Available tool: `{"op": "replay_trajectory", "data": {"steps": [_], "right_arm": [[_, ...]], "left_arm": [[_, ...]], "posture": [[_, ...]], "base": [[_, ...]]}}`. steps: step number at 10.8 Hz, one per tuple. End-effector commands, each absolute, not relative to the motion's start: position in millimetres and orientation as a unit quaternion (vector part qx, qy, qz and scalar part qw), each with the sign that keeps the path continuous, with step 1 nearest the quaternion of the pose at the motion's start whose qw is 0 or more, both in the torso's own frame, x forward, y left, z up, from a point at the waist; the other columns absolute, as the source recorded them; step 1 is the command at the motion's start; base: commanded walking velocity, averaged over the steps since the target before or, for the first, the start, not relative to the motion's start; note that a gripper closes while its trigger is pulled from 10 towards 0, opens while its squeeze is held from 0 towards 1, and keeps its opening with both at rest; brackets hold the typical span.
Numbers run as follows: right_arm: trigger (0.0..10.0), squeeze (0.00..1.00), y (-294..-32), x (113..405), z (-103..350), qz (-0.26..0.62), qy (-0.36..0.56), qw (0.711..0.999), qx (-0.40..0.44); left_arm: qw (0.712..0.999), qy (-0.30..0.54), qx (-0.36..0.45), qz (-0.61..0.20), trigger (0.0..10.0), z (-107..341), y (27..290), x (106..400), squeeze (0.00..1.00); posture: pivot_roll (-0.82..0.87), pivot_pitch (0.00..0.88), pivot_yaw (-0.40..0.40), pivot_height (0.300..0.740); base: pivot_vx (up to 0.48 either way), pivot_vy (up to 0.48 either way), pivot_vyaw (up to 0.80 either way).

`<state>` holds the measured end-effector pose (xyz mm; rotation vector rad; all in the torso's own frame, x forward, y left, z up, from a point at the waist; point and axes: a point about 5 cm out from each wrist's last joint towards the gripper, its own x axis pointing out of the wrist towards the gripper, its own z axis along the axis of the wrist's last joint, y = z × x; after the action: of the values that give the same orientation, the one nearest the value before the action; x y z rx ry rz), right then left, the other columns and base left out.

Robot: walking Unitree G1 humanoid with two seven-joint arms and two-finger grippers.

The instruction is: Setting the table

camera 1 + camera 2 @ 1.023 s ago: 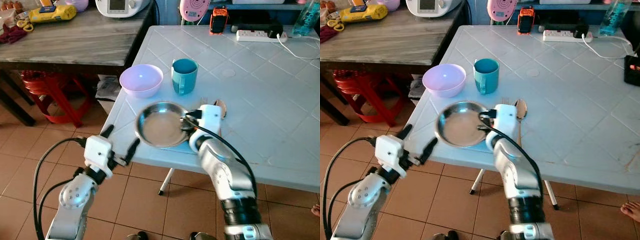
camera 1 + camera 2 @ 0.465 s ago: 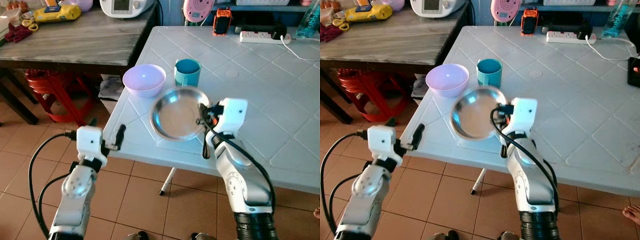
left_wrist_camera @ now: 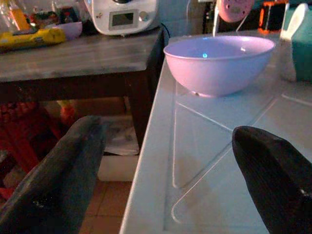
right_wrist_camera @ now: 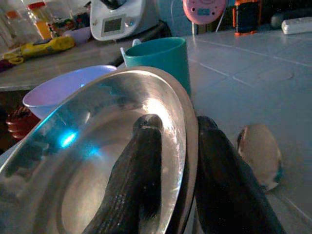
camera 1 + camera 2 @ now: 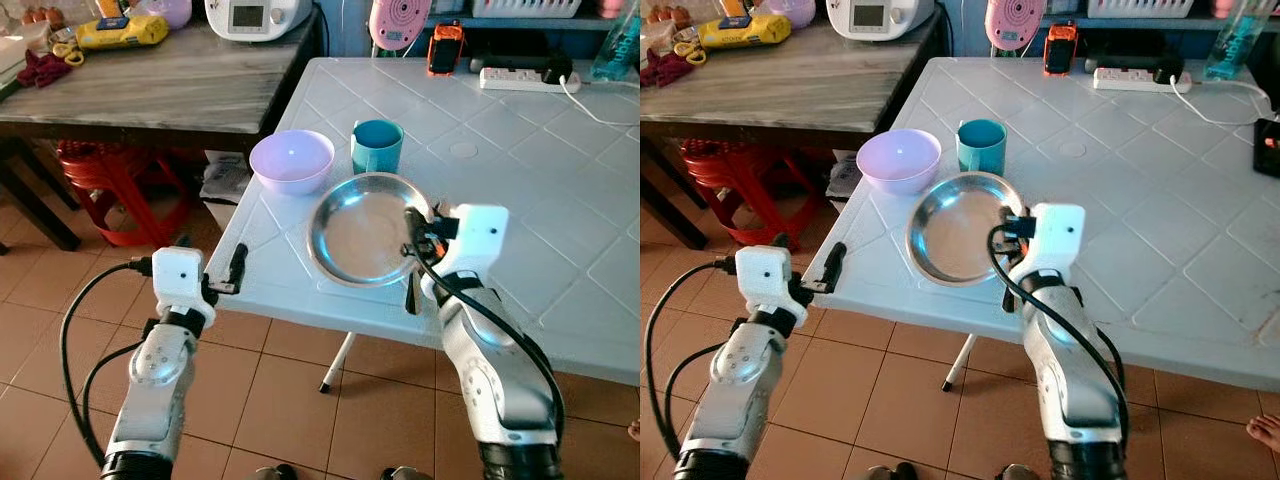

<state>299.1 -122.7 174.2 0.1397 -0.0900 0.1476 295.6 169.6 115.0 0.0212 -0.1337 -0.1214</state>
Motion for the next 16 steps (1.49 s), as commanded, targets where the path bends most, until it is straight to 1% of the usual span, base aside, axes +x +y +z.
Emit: {"op": "replay_trajectory", "data": {"steps": [1,2,4,9,14,16], "right_arm": [[10.0,0.0,-120.5,296.4,180.3,0.077,-0.062,0.992,0.074],[10.0,0.0,-120.5,296.5,180.7,0.078,-0.064,0.992,0.072],[10.0,0.0,-120.8,297.6,181.3,0.077,-0.067,0.992,0.072],[10.0,0.0,-118.0,296.9,181.0,0.078,-0.071,0.992,0.071],[10.0,0.0,-117.5,298.0,182.5,0.076,-0.076,0.992,0.07],[10.0,0.0,-118.6,299.5,182.3,0.075,-0.078,0.992,0.07]], "left_arm": [[0.997,-0.058,0.006,-0.053,10.0,111.7,172.8,295.4,0.0],[0.997,-0.06,0.004,-0.057,10.0,112.0,170.2,295.8,0.0],[0.996,-0.062,0.003,-0.062,10.0,112.8,167.7,297.0,0.0],[0.995,-0.065,0.004,-0.072,10.0,113.3,164.3,298.7,0.0],[0.995,-0.067,0.002,-0.076,10.0,112.9,159.7,298.4,0.0],[0.995,-0.067,0.002,-0.078,10.0,112.6,157.6,298.1,0.0]], "posture": [[-0.11,0.103,0.106,0.74],[-0.12,0.104,0.102,0.74],[-0.12,0.101,0.108,0.74],[-0.12,0.102,0.113,0.74],[-0.12,0.105,0.111,0.74],[-0.11,0.102,0.112,0.74]], "base": [[0.0,0.307,0.0],[0.0,0.382,0.0],[0.0,0.444,-0.68],[0.0,0.46,0.0],[0.0,0.466,-0.48],[0.0,0.465,0.0]]}}
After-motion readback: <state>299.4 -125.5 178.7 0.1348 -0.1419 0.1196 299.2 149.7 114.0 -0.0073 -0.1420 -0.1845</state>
